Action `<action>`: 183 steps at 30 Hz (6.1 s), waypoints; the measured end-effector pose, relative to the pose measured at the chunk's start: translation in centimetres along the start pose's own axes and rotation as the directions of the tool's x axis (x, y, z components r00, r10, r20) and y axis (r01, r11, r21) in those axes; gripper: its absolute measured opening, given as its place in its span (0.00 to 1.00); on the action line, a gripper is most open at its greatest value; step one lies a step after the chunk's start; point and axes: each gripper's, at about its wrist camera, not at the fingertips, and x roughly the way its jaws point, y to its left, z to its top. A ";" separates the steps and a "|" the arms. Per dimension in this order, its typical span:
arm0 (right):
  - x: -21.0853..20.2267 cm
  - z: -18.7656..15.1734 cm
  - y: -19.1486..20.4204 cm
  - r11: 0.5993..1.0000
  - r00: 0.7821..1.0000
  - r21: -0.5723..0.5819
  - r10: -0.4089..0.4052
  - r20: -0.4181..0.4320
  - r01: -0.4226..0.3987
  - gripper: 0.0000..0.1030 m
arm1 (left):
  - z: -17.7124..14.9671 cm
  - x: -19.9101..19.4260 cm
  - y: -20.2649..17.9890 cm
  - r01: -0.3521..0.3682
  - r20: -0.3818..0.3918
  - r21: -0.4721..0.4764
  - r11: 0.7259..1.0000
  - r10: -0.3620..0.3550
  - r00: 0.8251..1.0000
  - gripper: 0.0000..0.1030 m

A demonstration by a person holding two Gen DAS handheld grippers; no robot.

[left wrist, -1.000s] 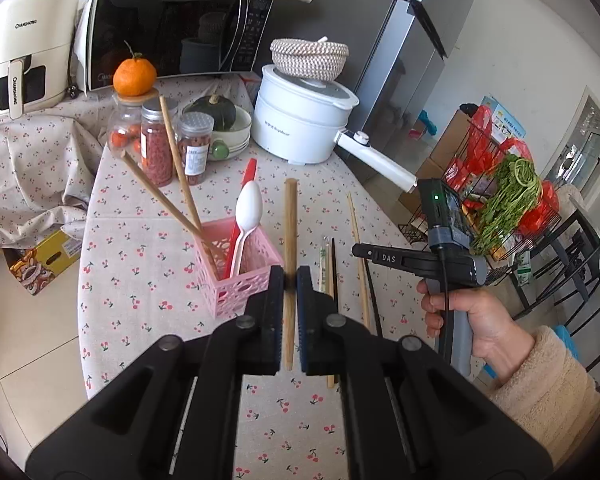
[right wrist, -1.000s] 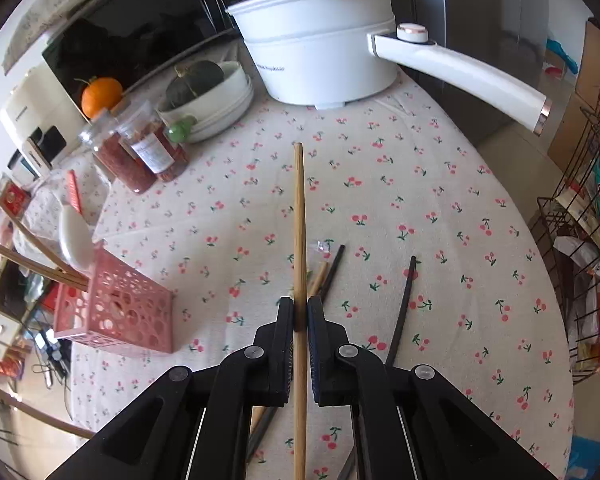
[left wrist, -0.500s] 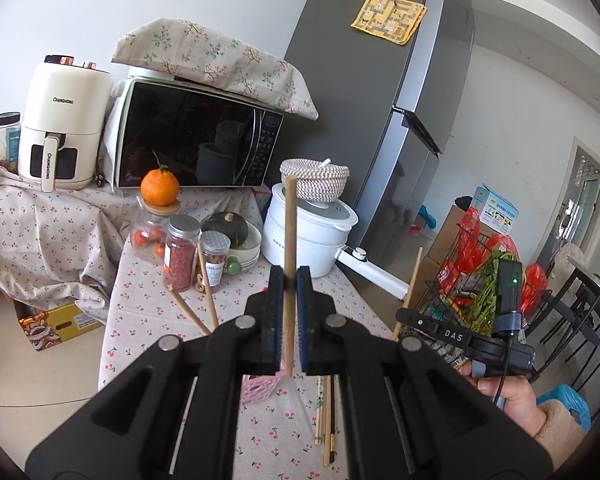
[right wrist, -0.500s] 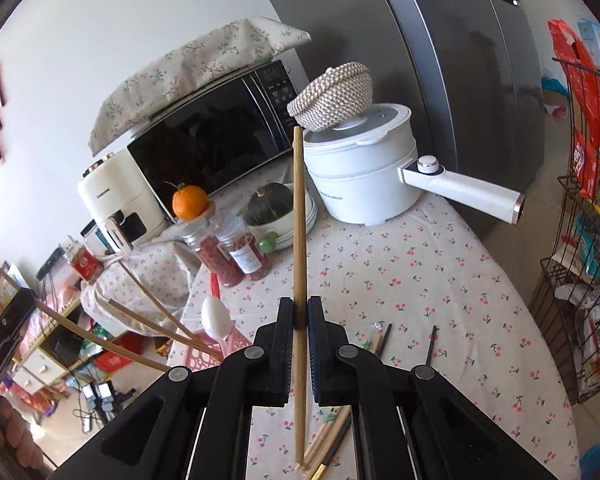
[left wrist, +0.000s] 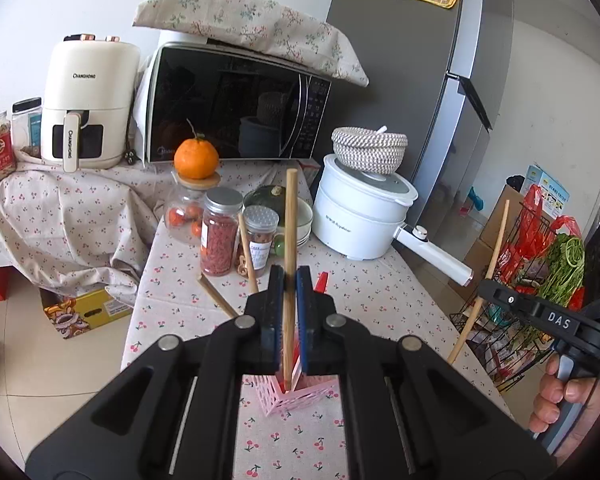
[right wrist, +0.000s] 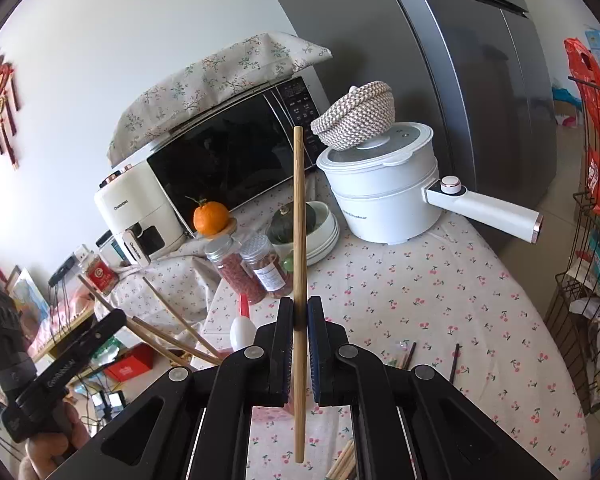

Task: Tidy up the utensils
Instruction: 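Lower the chopstick into the pink basket and open the left gripper, then lower the wooden chopstick into the pink basket and open the right gripper, then grasp the paper-wrapped chopstick pair with the left gripper while the right gripper grasps a black chopstick, then lower the wrapped chopsticks into the pink basket with the left gripper while the right gripper carries the black chopstick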

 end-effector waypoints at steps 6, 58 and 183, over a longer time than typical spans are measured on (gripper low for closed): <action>0.2 -0.1 0.8 1.000 1.000 -0.021 0.010 0.027 -0.009 0.07 | -0.6 1.8 0.2 -0.003 -0.044 -0.006 1.000 0.003 0.999 0.07; 1.1 -1.7 0.6 0.995 0.993 -0.014 -0.099 -0.065 0.099 0.83 | -6.4 1.1 -1.5 -0.029 -0.429 -0.014 0.999 0.020 0.903 0.90; -0.2 -3.0 -5.3 0.996 0.968 -0.054 -0.081 -0.239 0.070 0.06 | -4.5 -0.3 -1.6 0.061 -0.370 0.024 0.998 -0.048 0.928 0.26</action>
